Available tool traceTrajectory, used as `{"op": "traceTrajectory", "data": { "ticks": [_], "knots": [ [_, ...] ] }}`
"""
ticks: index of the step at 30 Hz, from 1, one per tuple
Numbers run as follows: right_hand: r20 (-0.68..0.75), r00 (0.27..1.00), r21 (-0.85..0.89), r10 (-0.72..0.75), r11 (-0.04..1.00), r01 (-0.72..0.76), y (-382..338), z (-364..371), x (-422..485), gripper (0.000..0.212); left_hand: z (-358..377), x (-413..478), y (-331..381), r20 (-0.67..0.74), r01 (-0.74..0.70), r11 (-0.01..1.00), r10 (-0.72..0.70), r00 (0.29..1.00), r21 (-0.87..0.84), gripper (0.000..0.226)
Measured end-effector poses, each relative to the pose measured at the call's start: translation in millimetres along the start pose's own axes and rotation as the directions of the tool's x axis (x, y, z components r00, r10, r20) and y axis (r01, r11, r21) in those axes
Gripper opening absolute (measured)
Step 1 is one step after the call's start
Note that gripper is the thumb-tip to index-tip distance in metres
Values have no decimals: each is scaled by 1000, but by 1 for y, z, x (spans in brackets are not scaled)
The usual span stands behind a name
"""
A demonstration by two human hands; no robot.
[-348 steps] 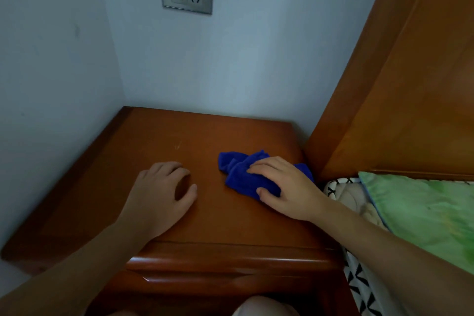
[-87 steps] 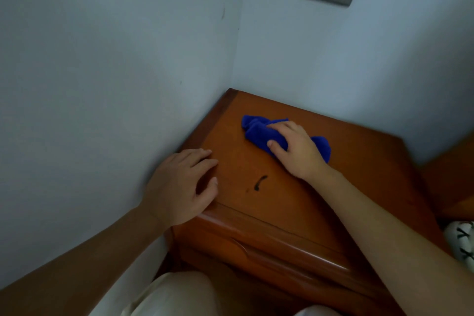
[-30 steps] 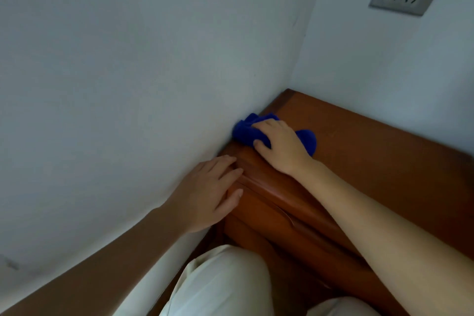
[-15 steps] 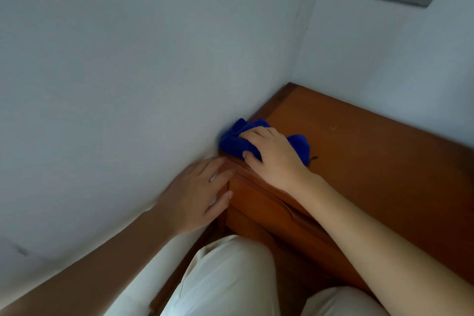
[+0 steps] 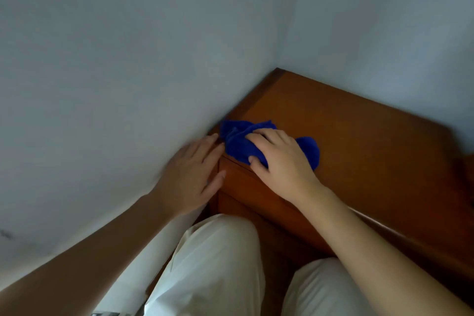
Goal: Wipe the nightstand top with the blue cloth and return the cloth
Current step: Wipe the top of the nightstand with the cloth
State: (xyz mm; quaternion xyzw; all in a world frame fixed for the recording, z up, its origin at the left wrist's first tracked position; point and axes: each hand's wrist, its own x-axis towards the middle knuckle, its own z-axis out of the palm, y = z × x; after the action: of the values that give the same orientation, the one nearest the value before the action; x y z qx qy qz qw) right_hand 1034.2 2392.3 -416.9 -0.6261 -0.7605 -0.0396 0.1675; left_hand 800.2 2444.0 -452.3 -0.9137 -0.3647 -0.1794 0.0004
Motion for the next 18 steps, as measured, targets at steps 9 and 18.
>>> {"op": "traceTrajectory", "data": {
  "ticks": [9,18],
  "knots": [
    [-91,971,5,220,975,-221,49,-40,-107,44,14,30,44,2,-140,990,140,990,11,58],
    [-137,932,19,336,941,-337,46,-40,-117,44,18,69,81,16,-221,975,221,975,-6,56]
  ]
}}
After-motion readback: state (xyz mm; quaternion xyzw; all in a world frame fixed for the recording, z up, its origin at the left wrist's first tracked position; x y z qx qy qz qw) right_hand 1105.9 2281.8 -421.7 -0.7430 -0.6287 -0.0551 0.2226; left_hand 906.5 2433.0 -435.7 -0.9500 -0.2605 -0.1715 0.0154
